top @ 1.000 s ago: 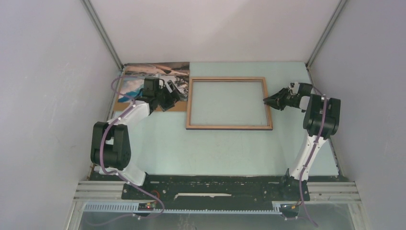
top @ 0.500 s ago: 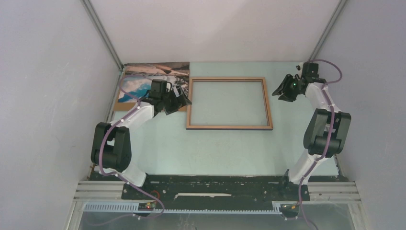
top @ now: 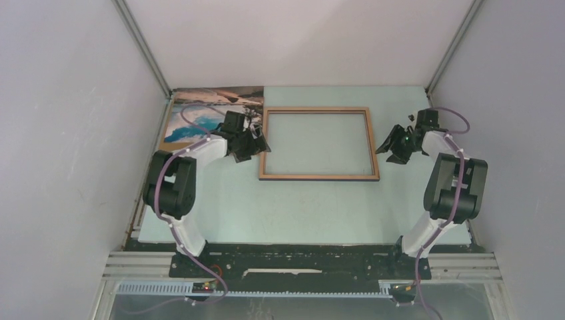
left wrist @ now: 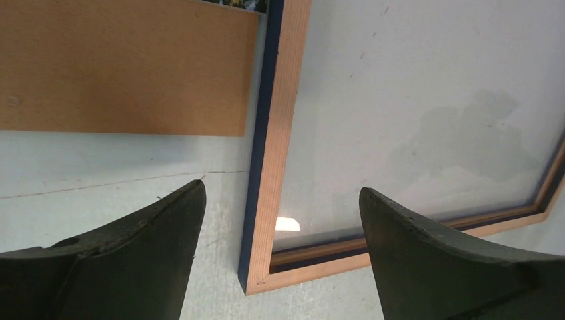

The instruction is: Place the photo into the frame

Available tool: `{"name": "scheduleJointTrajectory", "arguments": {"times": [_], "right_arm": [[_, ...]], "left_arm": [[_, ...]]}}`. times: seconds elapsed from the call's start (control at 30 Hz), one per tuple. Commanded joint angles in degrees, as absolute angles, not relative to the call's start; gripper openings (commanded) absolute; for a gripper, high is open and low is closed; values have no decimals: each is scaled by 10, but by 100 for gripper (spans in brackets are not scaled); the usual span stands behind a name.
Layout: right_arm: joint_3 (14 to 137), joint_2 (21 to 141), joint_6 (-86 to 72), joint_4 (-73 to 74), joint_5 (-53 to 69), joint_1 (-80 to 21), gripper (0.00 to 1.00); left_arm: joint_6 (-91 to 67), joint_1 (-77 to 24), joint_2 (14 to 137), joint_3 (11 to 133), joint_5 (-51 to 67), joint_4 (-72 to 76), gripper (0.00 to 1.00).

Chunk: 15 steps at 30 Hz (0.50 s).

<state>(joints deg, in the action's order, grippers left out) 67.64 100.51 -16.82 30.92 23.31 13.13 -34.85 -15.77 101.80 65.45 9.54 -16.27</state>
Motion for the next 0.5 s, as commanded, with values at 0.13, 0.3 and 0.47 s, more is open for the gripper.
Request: {"name": "scheduleJointTrajectory", "arguments": {"times": [0.13, 0.3, 0.47], "right_arm": [[658, 1025, -179, 230, 299, 156, 62], [655, 1061, -192, 221, 311, 156, 65], [625, 1063, -216, 177, 330, 160, 69]], "left_arm": [[-334, -191, 1054, 697, 53, -153, 91], [-342, -196, 1072, 687, 83, -118, 90], [-359, -207, 1075, 683, 100, -100, 89]]}}
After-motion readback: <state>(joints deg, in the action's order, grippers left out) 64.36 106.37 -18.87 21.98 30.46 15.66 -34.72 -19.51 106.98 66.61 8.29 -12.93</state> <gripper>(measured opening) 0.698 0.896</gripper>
